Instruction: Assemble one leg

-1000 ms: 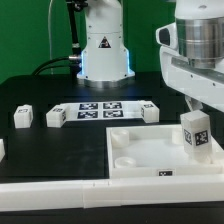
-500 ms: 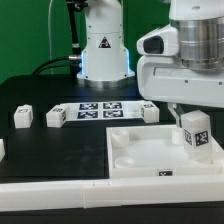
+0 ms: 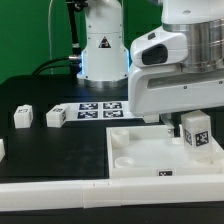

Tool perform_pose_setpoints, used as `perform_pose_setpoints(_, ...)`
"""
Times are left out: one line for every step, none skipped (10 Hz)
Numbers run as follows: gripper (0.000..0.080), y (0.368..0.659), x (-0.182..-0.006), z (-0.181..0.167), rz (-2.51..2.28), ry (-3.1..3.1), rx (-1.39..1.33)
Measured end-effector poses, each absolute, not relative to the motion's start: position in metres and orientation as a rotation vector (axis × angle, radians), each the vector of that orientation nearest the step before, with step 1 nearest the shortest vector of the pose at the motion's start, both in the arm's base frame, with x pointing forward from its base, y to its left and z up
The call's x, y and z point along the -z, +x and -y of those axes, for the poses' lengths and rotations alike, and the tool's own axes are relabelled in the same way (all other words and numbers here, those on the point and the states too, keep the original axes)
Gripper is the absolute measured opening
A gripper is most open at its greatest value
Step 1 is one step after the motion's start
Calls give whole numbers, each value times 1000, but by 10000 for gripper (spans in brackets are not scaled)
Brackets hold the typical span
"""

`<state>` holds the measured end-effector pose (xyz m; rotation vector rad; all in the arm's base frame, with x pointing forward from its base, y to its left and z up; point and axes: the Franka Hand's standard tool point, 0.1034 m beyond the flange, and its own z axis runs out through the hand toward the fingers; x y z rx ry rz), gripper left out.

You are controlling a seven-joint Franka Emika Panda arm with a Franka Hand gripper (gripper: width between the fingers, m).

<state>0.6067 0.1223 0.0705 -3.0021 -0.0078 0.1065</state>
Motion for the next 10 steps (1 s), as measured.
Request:
perform_pose_setpoints(649,607,-71,-123,29,-3000,-105)
perform_pose_setpoints(649,607,-70,-123,27,-3001,-105)
perform_pose_setpoints(637,607,-70,-123,27,-3001,-105)
perform_pose_setpoints(637,607,-70,-123,27,-3001,-105)
perform_pose_setpoints(466,607,-70,-123,27,-3001,-105)
perform_pose_setpoints(290,607,-70,-121,27,-3003,-105)
perform_pose_setpoints(291,607,-70,-120,22,-3004,-105)
perform_pose_setpoints(291,607,-70,-120,10,-3004,-106)
perform_pose_setpoints(291,607,-70,-120,-42,-3004,-110)
perform_pose_setpoints(291,608,-70,-120,-124,-3003,-107)
